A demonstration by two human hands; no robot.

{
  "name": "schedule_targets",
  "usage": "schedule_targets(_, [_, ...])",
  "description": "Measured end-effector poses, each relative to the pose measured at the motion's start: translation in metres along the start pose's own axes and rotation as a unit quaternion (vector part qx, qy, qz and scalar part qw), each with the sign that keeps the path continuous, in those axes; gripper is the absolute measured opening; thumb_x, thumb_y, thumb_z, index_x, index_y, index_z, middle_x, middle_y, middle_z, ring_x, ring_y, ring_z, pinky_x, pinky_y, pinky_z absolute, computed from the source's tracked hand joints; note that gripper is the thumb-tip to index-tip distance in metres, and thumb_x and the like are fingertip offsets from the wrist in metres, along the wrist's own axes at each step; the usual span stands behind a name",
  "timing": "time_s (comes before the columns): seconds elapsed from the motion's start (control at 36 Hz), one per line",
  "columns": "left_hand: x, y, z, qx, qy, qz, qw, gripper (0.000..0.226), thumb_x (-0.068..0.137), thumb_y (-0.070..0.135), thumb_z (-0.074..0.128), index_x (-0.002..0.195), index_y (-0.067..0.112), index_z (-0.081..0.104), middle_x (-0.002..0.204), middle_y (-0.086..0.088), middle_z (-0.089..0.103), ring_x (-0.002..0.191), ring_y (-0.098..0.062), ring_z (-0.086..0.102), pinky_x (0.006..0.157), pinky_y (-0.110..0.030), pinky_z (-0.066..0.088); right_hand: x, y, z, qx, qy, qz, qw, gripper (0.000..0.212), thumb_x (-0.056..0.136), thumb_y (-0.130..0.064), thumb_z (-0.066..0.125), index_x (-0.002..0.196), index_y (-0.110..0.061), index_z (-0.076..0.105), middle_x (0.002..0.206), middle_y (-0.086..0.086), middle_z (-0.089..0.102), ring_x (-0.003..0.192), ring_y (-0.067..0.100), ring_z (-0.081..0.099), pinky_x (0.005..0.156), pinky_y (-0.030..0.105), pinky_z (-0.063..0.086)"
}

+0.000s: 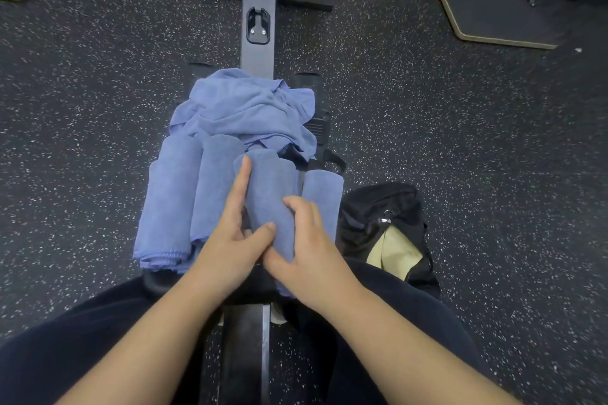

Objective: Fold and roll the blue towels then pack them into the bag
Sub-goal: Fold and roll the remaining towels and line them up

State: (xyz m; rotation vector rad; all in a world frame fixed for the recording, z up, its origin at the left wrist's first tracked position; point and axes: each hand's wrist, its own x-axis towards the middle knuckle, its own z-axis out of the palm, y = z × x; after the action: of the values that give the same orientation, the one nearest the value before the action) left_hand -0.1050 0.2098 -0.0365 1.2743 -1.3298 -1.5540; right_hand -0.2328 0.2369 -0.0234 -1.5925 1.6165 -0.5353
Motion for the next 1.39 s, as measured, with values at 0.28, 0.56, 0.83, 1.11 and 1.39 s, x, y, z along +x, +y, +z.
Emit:
schedule_targets(0.28, [-0.005, 0.008, 0.004, -0.044, 0.018, 0.027, 0.999, 0.084, 0.078, 0.006, 0.056, 0.129, 0.065, 0.025, 0.154, -0.012, 0.033, 0.115, -0.001, 0.047, 0.075, -0.007, 0.045, -0.001, 0.002, 0.008, 0.032, 0.065, -0.041, 0.997, 0.059, 0.074, -0.035, 0.057, 0.125, -0.029, 0.027, 0.124, -0.01, 0.022, 0.106, 0.009, 0.046, 0.087, 0.03, 0.044])
schedule_targets(0.56, [0.005, 0.006, -0.006, 0.066, 0.047, -0.015, 0.997, 0.053, 0.095, 0.008, 0.057, 0.116, 0.057, 0.049, 0.118, 0.012, 0.059, 0.076, 0.004, 0.064, 0.075, -0.023, 0.052, 0.007, 0.001, 0.007, -0.015, 0.077, -0.032, 0.996, 0.059, 0.095, -0.021, 0.05, 0.149, -0.025, 0.026, 0.156, -0.006, 0.006, 0.131, 0.023, 0.038, 0.103, 0.039, 0.039])
schedule_targets(0.83, [0.008, -0.001, -0.05, 0.59, 0.091, 0.002, 0.803, 0.053, 0.086, 0.039, 0.064, 0.137, 0.036, 0.05, 0.156, -0.007, 0.03, 0.146, -0.033, 0.01, 0.105, -0.072, 0.008, 0.04, -0.002, 0.021, -0.097, 0.039, 0.007, 0.994, 0.062, 0.1, -0.017, 0.041, 0.153, -0.026, 0.01, 0.158, 0.002, -0.01, 0.13, 0.036, 0.038, 0.101, 0.038, 0.037])
schedule_targets(1.11, [0.01, -0.001, -0.045, 0.559, 0.034, -0.146, 0.815, 0.049, 0.101, 0.048, 0.022, 0.142, 0.061, 0.0, 0.161, 0.014, -0.011, 0.146, -0.024, -0.02, 0.112, -0.059, 0.01, 0.055, -0.01, 0.041, -0.106, 0.019, 0.008, 0.994, 0.062, 0.101, -0.019, 0.039, 0.153, -0.023, 0.006, 0.158, 0.008, -0.012, 0.143, 0.032, 0.015, 0.113, 0.033, 0.02])
schedule_targets(1.39, [0.009, -0.003, -0.047, 0.559, 0.025, -0.147, 0.816, 0.049, 0.1, 0.049, 0.024, 0.142, 0.062, 0.001, 0.161, 0.014, -0.011, 0.146, -0.023, -0.022, 0.114, -0.056, 0.008, 0.054, -0.02, 0.044, -0.085, -0.007, 0.014, 0.996, 0.067, 0.1, -0.019, 0.04, 0.153, -0.018, -0.001, 0.158, 0.011, -0.016, 0.146, 0.027, 0.007, 0.113, 0.03, 0.015])
